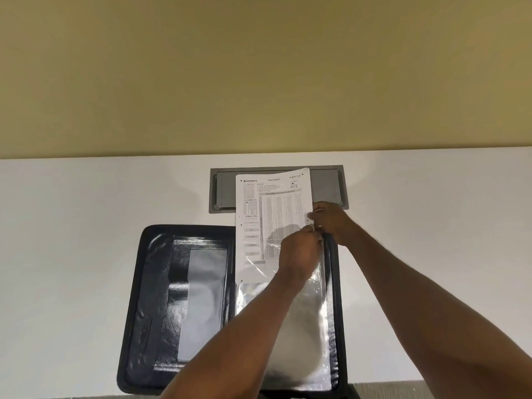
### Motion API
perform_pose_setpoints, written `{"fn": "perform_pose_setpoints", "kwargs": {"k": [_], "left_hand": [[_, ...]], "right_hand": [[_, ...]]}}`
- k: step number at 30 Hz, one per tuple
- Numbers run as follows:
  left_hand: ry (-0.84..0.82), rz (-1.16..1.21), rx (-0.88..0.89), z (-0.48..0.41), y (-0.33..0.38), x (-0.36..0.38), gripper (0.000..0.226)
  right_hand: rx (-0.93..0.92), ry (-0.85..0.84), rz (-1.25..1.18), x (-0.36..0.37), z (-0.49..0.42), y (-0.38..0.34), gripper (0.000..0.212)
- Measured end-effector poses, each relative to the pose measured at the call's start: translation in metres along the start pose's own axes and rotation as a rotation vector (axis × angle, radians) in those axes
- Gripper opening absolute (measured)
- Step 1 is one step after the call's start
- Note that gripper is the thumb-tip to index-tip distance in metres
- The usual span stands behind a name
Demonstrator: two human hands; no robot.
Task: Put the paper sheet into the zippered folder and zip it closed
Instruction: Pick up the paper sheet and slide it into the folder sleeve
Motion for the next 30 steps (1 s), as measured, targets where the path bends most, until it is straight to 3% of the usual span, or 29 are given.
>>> {"fn": "perform_pose_setpoints", "kwargs": {"k": [5, 9, 11, 14, 18, 20, 24, 27, 30], "left_hand": [[0.047, 0.035, -0.048, -0.001, -0.003, 0.003, 0.016], [0.037, 0.014, -0.021, -0.003, -0.003, 0.005, 0.02], [0.049, 0.028, -0.021, -0.004, -0.002, 0.005, 0.018], [0.058, 0.05, -0.045, -0.008, 0.0, 0.007, 0.019], [0.051, 0.02, -0.06, -0.015, 0.005, 0.01, 0.018], [0.069, 0.007, -0.064, -0.017, 0.004, 0.011, 0.017], [0.102, -0.017, -0.035, -0.016, -0.002, 0.013, 0.011], [0.121, -0.007, -0.015, -0.017, 0.0, 0.014, 0.01], [0.107, -0.027, -0.045, -0.019, 0.0, 0.016, 0.016]], "right_hand": [[0.029, -0.121, 0.194, -0.011, 0.004, 0.005, 0.013], [0.086, -0.228, 0.31, -0.017, 0.006, 0.013, 0.021], [0.073, -0.218, 0.3, -0.019, 0.004, 0.008, 0.001], [0.021, -0.105, 0.165, -0.015, -0.006, -0.005, 0.027], [-0.041, 0.055, 0.192, -0.012, -0.02, -0.016, 0.006], [-0.027, 0.04, 0.217, -0.012, -0.023, -0.016, 0.008], [0.09, -0.139, 0.395, -0.013, -0.021, -0.011, 0.03], [0.127, -0.232, 0.528, -0.014, -0.023, -0.01, 0.03], [0.046, -0.151, 0.381, -0.012, -0.029, -0.019, 0.016]]}}
Point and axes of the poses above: each hand's wrist, its own z-axis away from the middle knuckle, its own x-axis out of the palm, y = z × x, the point moved 3 cm from there along -z, towards the middle knuckle, and after that the axes turned 12 degrees about -x, right-handed, at the moved point
